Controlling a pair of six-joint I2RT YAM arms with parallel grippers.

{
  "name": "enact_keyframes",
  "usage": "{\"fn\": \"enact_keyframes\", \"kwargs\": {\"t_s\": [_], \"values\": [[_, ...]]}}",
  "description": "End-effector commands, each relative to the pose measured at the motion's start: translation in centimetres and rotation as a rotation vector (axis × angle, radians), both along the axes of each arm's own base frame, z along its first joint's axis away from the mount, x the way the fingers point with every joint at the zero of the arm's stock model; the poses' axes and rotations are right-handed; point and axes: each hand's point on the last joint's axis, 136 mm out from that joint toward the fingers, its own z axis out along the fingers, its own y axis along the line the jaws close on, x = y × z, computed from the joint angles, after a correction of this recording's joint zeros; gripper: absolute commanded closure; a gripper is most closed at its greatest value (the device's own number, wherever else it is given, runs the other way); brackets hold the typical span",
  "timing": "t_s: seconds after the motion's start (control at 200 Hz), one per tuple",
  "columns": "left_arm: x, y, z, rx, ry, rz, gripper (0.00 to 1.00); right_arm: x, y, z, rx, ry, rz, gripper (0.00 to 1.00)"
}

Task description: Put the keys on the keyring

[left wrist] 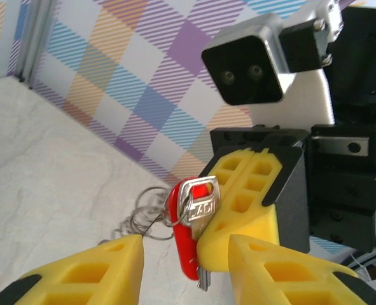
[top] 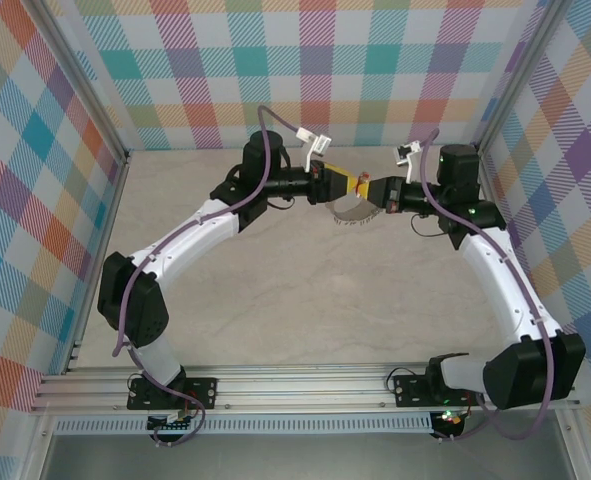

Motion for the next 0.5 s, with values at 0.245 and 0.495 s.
{"fn": "enact_keyframes", "kwargs": {"t_s": [0.245, 0.495], "values": [[3.7, 4.6, -0.6, -0.023, 0.036, 0.219, 0.57, 5.1, 0.4, -4.6, -0.039, 0.049, -0.022, 1.00], [5.4, 6.7, -1.9, -0.028, 0.068, 0.281, 0.56, 9.9, 0.2, -6.5, -0.061, 0.074, -0.041, 1.00]]}}
